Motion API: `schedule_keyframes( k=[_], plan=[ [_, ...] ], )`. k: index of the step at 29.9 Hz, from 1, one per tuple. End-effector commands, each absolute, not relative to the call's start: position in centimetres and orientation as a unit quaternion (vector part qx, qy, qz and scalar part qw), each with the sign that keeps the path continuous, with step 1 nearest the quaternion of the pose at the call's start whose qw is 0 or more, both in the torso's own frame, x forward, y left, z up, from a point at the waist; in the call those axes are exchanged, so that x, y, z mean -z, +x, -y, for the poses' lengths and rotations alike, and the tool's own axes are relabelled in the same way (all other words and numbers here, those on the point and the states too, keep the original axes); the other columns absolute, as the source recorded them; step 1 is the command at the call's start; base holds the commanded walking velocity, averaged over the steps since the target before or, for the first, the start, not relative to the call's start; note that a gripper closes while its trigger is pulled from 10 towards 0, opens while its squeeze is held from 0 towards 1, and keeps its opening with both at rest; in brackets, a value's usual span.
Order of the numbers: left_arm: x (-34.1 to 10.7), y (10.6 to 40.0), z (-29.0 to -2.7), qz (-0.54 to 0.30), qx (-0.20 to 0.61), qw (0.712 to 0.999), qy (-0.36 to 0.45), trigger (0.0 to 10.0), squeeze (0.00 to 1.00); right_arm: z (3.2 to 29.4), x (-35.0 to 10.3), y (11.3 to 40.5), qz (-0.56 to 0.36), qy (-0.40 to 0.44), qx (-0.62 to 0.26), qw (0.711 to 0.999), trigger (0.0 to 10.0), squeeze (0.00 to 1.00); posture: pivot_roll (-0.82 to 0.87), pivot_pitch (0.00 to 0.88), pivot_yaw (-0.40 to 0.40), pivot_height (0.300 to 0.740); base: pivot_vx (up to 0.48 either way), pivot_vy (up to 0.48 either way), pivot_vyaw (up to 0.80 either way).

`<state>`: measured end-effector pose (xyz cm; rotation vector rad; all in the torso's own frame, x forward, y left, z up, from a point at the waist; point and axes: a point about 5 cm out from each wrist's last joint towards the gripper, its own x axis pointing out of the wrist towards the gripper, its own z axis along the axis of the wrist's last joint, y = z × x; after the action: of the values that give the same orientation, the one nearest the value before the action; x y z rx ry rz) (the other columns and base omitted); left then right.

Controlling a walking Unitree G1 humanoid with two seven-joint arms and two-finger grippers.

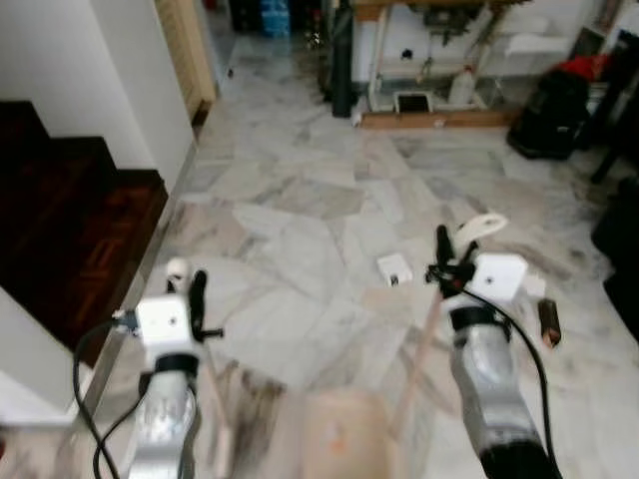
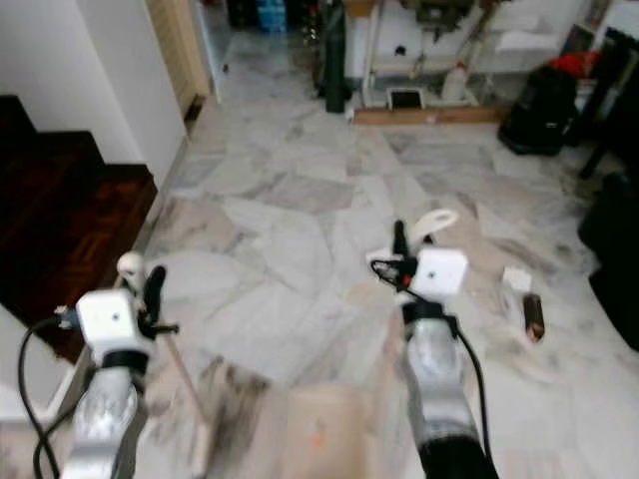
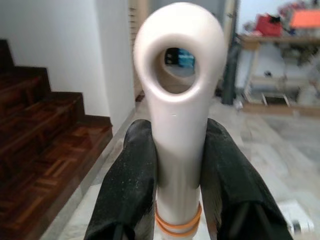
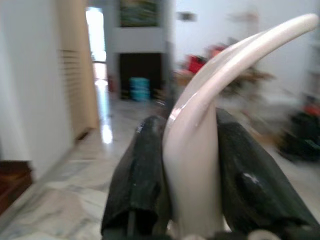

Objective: Sweep floor

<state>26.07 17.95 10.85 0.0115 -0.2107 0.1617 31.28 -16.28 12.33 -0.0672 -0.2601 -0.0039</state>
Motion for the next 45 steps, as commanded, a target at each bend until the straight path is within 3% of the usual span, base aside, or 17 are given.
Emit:
schedule_keyframes(
  k=[1, 45],
  plan=[
    [-11.53, 25.98, -18.78, 0.123, -0.095, 0.988, 0.018, 10.0, 0.00, 14.82, -13.65, 31.60, 0.157, -0.017, -0.016, 0.987, 10.0, 0.00, -0.01, 0.000, 0.003, 0.740, 0.480, 0.000, 0.00],
    [-11.35, 25.81, -18.55, 0.118, -0.093, 0.989, 0.016, 10.0, 0.00, 14.20, -13.78, 31.81, 0.158, -0.021, -0.035, 0.987, 10.0, 0.00, 0.01, 0.000, 0.004, 0.740, 0.480, 0.000, -0.09]
  ],
)
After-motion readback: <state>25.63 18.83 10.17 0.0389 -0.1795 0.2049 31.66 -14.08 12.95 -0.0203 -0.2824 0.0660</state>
